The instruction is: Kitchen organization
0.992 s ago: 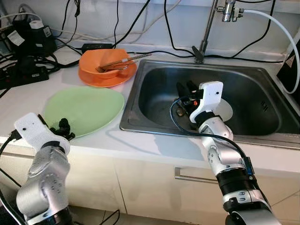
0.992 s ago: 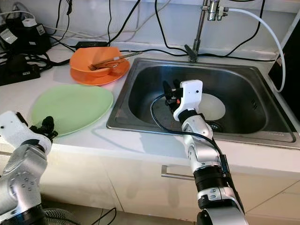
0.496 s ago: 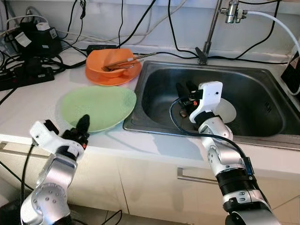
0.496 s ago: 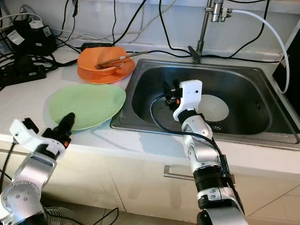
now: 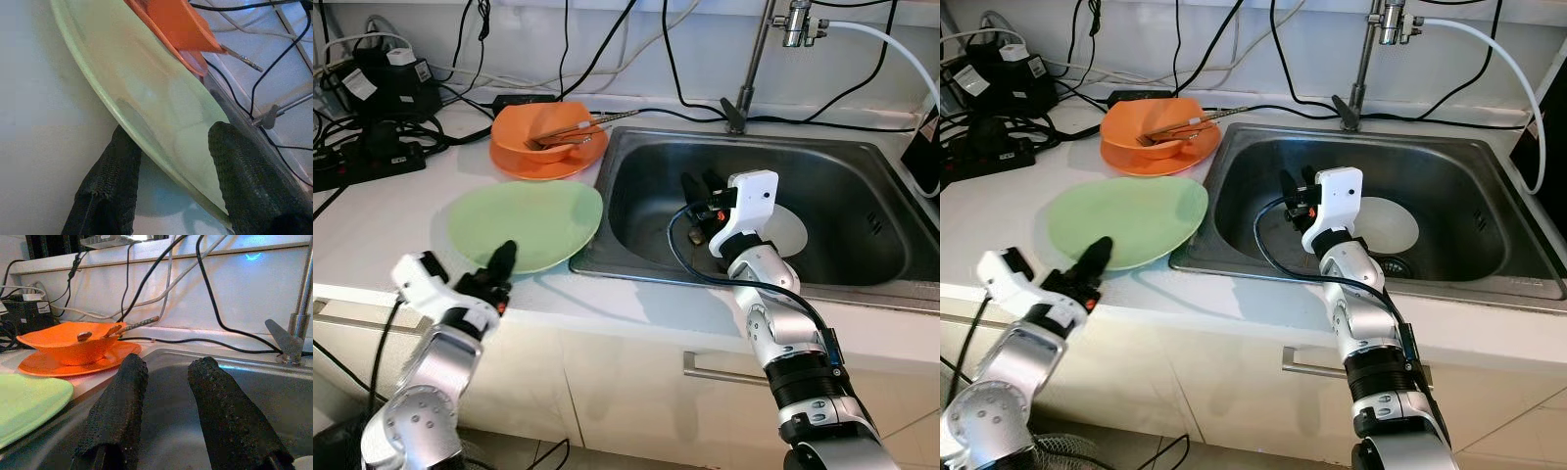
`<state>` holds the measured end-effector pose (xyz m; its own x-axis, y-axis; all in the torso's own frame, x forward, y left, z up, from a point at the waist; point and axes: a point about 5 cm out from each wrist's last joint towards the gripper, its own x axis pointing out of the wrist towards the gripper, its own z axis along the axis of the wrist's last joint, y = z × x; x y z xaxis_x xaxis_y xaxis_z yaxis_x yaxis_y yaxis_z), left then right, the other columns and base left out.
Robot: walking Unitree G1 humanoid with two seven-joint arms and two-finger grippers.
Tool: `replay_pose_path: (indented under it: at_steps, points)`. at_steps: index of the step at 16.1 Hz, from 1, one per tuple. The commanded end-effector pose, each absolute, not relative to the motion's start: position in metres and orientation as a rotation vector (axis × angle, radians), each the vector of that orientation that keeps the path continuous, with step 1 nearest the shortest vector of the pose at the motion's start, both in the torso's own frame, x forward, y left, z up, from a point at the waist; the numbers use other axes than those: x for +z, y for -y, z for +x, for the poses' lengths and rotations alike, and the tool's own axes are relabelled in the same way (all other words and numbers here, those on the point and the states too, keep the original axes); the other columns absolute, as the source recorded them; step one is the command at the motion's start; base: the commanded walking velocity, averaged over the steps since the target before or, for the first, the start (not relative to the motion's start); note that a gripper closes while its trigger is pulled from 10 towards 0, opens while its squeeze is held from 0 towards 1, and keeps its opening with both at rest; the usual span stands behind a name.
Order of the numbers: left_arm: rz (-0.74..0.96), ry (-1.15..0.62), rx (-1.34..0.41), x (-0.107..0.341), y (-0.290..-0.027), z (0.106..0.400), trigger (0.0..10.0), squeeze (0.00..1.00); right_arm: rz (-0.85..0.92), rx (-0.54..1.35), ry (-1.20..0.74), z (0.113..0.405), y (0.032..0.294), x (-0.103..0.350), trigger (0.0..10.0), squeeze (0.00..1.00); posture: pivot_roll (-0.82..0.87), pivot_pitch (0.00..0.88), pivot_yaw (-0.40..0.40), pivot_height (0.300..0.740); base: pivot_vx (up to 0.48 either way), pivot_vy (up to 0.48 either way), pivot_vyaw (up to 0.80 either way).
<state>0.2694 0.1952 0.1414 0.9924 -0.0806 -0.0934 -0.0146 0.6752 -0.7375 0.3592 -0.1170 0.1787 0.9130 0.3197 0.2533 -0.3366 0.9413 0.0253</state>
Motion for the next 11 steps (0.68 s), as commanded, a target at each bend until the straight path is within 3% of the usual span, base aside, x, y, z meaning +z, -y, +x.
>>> replay_pose_path:
  at_steps: [1, 7, 8, 9, 10, 11]
  points:
    - [-0.876, -0.334, -0.012, 0.102, -0.181, 0.266, 10.0, 0.00, 0.060, 0.332, 0.243, 0.358, 0.118, 0.175, 10.0, 0.00, 0.12, 0.059, 0.024, 0.740, 0.000, 0.000, 0.00]
    - [-1.002, -0.315, -0.053, 0.106, -0.169, 0.271, 10.0, 0.00, 0.059, 0.331, 0.244, 0.358, 0.118, 0.176, 10.0, 0.00, 0.12, 0.059, 0.022, 0.740, 0.000, 0.000, 0.00]
    - [-0.999, -0.319, -0.055, 0.105, -0.168, 0.273, 9.1, 0.00, 0.060, 0.332, 0.244, 0.358, 0.118, 0.176, 10.0, 0.00, 0.12, 0.058, 0.021, 0.740, 0.000, 0.000, 0.00]
    - [-0.992, -0.321, -0.059, 0.104, -0.168, 0.273, 3.6, 0.00, 0.060, 0.333, 0.245, 0.358, 0.117, 0.176, 10.0, 0.00, 0.12, 0.057, 0.023, 0.740, 0.000, 0.000, 0.00]
    - [-0.992, -0.321, -0.059, 0.104, -0.168, 0.273, 0.0, 0.00, 0.060, 0.333, 0.245, 0.358, 0.117, 0.176, 10.0, 0.00, 0.12, 0.056, 0.025, 0.740, 0.000, 0.000, 0.00]
    - [-0.993, -0.320, -0.056, 0.104, -0.168, 0.273, 0.0, 0.00, 0.060, 0.333, 0.244, 0.358, 0.117, 0.176, 10.0, 0.00, 0.12, 0.056, 0.025, 0.740, 0.000, 0.000, 0.00]
